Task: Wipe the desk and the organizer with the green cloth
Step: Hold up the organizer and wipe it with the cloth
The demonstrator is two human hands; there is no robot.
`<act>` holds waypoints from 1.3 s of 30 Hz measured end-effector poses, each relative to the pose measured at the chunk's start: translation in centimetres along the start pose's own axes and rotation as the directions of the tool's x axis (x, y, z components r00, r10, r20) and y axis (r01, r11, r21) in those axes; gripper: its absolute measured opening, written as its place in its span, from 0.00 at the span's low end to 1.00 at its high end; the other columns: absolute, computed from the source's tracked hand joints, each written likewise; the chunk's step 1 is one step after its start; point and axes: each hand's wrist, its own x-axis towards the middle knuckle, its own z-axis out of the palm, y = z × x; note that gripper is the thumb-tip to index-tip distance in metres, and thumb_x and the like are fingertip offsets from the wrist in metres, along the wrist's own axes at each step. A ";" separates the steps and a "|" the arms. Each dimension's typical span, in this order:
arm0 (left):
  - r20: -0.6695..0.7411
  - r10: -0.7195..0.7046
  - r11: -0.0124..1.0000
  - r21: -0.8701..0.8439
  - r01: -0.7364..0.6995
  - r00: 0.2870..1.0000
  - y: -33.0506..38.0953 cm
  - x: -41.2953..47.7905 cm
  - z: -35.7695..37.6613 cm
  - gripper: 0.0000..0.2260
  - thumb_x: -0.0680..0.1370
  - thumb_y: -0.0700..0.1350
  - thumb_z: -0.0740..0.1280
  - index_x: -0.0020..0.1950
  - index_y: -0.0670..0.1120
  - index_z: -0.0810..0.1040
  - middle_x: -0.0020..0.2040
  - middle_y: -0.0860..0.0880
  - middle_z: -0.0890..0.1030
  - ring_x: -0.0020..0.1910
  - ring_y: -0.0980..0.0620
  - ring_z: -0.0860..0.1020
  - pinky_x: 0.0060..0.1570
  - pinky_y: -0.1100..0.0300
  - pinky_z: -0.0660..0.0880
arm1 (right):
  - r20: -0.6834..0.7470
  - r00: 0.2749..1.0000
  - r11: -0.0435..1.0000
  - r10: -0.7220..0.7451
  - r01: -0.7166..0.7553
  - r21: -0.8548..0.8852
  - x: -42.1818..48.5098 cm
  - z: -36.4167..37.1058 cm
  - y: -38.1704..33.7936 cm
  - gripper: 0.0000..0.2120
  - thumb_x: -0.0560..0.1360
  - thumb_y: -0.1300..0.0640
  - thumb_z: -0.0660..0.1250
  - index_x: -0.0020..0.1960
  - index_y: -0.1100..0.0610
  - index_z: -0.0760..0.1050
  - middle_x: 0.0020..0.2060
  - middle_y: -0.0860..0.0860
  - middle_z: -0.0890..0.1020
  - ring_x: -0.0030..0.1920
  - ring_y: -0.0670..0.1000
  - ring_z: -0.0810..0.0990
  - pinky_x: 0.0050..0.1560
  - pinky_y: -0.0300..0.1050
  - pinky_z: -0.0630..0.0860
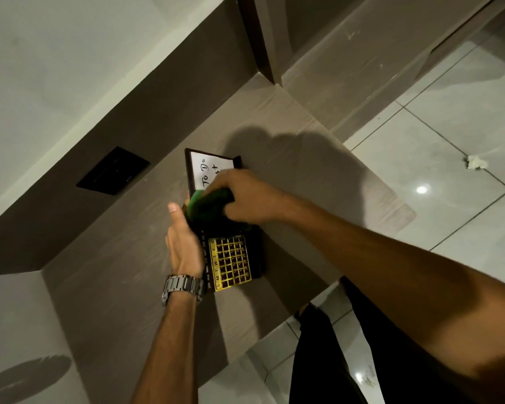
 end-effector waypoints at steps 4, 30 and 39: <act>-0.063 0.057 0.990 0.134 -0.048 0.996 0.2 0.4 0.4 0.31 0.76 0.67 0.43 0.37 0.45 0.71 0.29 0.49 0.69 0.28 0.50 0.68 0.37 0.56 0.66 | -0.151 0.981 0.979 0.121 -0.142 -0.143 -0.6 0.5 1.9 0.20 0.72 0.66 0.69 0.62 0.55 0.76 0.55 0.49 0.74 0.49 0.46 0.75 0.45 0.39 0.76; -0.055 0.125 0.964 0.241 -0.108 0.991 0.5 0.5 0.7 0.25 0.80 0.62 0.44 0.32 0.49 0.64 0.28 0.50 0.66 0.26 0.52 0.63 0.32 0.58 0.63 | -0.367 0.899 0.968 0.241 -0.251 0.021 -0.3 -0.7 4.6 0.10 0.70 0.56 0.72 0.51 0.51 0.79 0.39 0.48 0.81 0.39 0.49 0.82 0.35 0.38 0.76; -0.033 0.174 0.952 0.259 -0.159 0.984 0.1 0.6 0.6 0.22 0.80 0.61 0.52 0.32 0.51 0.68 0.28 0.52 0.68 0.23 0.57 0.66 0.25 0.62 0.63 | -0.245 0.945 0.974 0.216 -0.193 0.117 -0.1 -0.7 3.8 0.13 0.71 0.61 0.71 0.55 0.54 0.80 0.43 0.51 0.84 0.43 0.50 0.85 0.40 0.39 0.80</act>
